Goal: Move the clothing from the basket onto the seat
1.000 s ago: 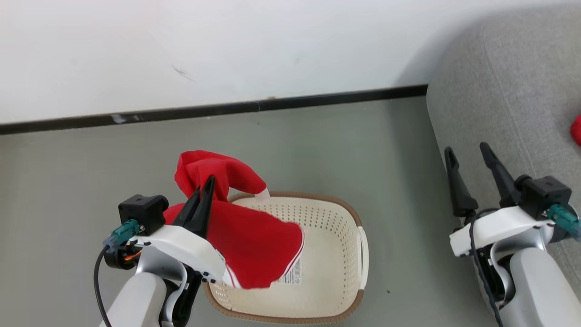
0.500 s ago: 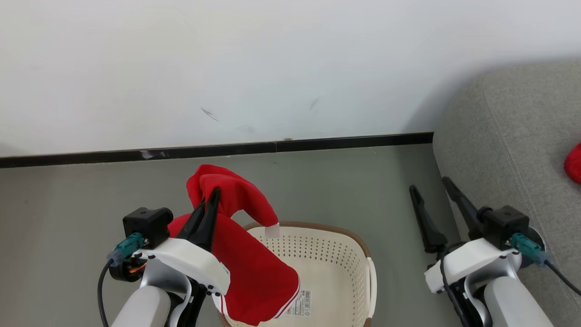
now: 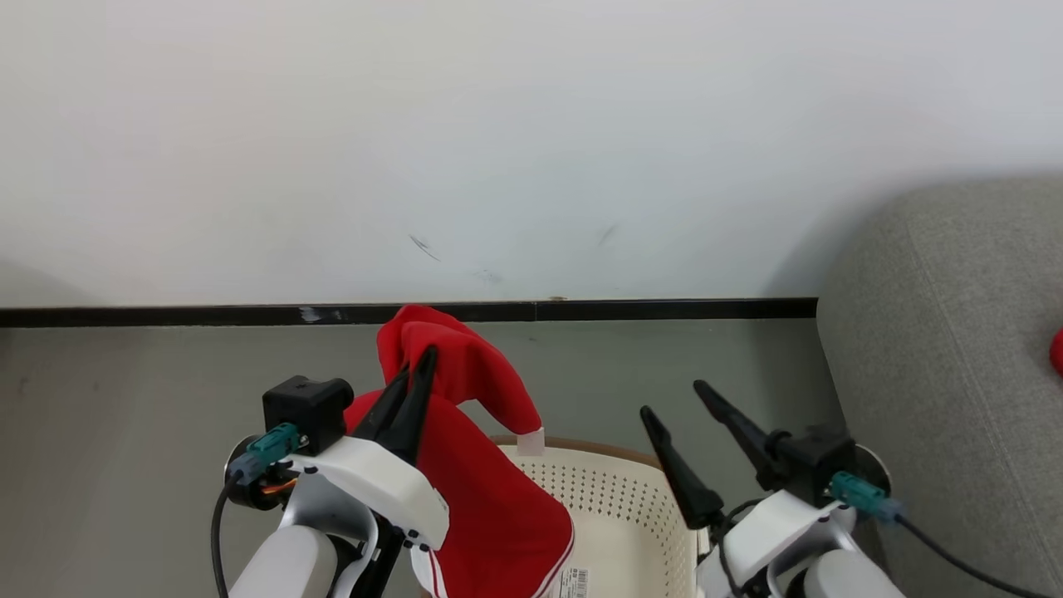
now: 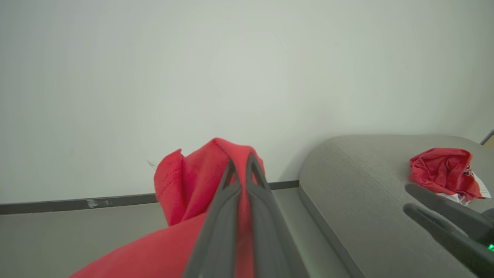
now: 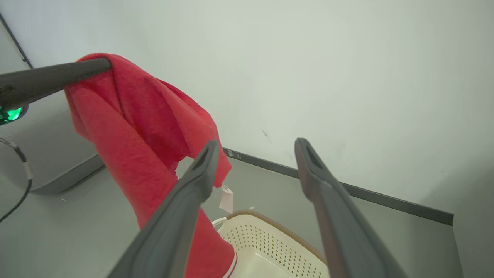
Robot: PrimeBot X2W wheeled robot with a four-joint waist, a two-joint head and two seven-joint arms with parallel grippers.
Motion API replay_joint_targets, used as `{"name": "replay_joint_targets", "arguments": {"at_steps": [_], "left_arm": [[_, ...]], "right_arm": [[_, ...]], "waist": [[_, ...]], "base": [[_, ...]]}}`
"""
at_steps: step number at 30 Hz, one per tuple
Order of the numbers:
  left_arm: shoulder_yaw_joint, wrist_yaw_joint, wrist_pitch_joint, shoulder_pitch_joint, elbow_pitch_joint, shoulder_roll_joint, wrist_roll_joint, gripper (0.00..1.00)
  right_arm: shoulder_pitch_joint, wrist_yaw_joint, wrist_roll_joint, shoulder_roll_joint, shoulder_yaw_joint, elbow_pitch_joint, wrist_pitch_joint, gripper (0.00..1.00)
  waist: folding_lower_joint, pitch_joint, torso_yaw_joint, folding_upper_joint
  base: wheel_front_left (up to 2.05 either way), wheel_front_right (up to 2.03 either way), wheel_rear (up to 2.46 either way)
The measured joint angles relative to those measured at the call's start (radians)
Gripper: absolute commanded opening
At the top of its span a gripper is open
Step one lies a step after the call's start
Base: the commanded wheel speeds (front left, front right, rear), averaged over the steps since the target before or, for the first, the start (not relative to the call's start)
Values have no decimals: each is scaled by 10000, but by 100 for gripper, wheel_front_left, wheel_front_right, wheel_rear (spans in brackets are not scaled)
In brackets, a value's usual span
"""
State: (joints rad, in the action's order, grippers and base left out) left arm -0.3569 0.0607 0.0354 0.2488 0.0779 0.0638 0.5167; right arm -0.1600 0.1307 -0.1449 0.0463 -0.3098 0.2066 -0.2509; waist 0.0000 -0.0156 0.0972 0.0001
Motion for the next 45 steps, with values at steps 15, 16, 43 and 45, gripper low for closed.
{"name": "replay_joint_targets", "arguments": {"at_steps": [15, 16, 43, 45], "left_arm": [[-717, 130, 527, 307, -677, -61, -90, 0], [-779, 130, 533, 355, -731, -67, -92, 0], [-2320, 155, 1296, 737, -1764, -169, 86, 0], [-2416, 155, 1310, 741, -1841, -169, 115, 0]], "right_arm": [[-175, 0, -491, 81, -2347, -52, 0, 100], [-227, 0, -491, 82, -2378, -25, 0, 100], [-897, 0, -591, 127, -3243, 861, 0, 100], [-1007, 0, -648, 127, -3246, 949, 0, 100]], "waist": [[0, 307, 685, 0], [0, 313, 731, 0], [0, 189, 1608, 0], [0, 182, 1638, 0]], "base": [[0, 0, 0], [0, 0, 0], [0, 0, 0], [0, 0, 0]]}}
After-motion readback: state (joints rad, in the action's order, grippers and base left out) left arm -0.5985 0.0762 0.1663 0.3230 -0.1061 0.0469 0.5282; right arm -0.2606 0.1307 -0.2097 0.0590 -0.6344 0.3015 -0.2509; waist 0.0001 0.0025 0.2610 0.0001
